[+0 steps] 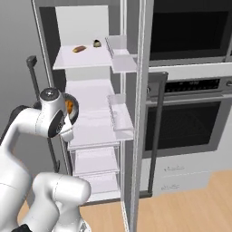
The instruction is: Pick the chicken drumstick and lime from their plates and place them in the bowl. Then put the bowl in the fridge.
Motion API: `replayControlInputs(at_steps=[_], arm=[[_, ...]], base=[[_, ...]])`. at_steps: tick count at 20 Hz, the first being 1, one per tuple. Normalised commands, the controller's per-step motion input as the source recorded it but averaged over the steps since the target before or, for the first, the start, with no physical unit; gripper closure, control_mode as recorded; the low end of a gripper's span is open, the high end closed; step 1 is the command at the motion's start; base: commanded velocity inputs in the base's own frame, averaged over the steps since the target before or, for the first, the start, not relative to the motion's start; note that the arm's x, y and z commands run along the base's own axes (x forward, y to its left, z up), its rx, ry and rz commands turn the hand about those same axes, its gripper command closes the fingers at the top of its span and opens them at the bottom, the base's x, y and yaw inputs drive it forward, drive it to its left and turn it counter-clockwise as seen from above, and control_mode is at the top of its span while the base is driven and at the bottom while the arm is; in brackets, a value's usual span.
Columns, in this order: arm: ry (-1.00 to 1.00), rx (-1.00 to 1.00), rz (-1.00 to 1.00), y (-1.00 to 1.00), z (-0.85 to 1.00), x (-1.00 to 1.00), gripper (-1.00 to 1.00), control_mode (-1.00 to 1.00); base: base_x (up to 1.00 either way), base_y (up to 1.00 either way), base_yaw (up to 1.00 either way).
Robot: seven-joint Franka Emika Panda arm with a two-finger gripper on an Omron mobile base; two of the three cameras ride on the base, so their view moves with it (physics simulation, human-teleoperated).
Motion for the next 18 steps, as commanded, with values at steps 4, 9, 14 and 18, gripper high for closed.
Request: replayControlInputs(at_steps=[4, 9, 14, 18], arm=[[0.0, 0.0, 0.0, 0.0, 0.0, 0.0, 1.0, 1.0], [0.0, 0.0, 0.0, 0.0, 0.0, 0.0, 1.0, 1.0], [0.0, 0.0, -0.06, -0.18, -0.03, 0.51, 1.0, -1.0], [0.0, 0.01, 0.0, -0.39, -0.13, 0.42, 1.0, -1.0]], base=[[0.7, -0.26, -0.01], [0.69, -0.05, -0.03], [0.16, 0.0, -0.01], [0.0, 0.0, 0.0]])
